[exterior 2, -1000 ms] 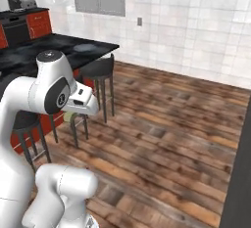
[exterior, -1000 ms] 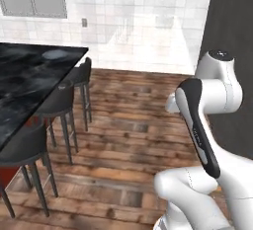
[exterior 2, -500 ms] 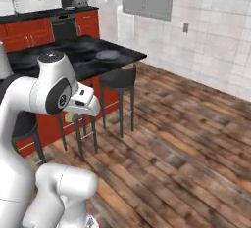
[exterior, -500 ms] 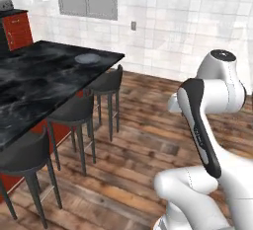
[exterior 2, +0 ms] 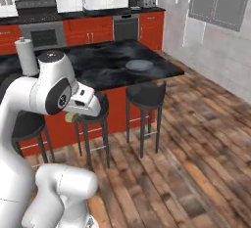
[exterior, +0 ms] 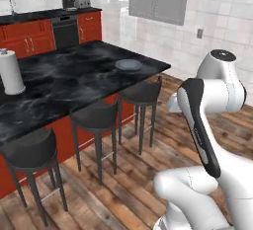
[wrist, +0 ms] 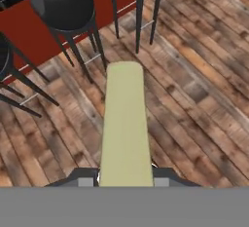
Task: Retrieve the butter from the fridge and place it on a plate on the dining table. Then retrieve the butter knife by the fridge and place it near the plate.
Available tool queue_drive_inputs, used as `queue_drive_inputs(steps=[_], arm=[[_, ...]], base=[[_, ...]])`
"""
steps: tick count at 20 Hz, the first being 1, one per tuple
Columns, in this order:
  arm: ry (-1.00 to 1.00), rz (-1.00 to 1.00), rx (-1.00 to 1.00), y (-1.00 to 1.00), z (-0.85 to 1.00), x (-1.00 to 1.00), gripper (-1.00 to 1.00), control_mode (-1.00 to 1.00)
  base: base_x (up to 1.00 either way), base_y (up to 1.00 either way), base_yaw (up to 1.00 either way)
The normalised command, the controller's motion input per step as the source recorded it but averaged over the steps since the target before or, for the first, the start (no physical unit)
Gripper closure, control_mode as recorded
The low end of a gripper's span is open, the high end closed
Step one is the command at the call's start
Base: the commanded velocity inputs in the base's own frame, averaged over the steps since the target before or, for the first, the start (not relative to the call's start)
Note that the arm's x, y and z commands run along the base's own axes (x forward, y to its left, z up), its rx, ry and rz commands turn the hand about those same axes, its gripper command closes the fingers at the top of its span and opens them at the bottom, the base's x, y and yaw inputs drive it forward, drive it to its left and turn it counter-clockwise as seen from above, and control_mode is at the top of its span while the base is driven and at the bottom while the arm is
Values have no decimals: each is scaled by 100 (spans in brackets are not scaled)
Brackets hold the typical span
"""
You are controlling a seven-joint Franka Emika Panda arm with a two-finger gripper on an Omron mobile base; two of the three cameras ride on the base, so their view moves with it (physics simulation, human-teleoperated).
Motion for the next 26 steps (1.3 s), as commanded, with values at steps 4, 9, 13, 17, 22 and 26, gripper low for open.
queue_drive_inputs(steps=[4,9,13,17,22,26], arm=[[0,0,0,0,0,0,100,100],[0,0,0,0,0,0,100,100],[0,0,0,0,0,0,100,100],[0,0,0,0,0,0,100,100],[0,0,0,0,0,0,100,100],[0,0,0,0,0,0,100,100]], base=[[37,-80,68],[24,-94,59],[21,-100,36],[21,-100,29],[27,-82,20],[23,-23,3]])
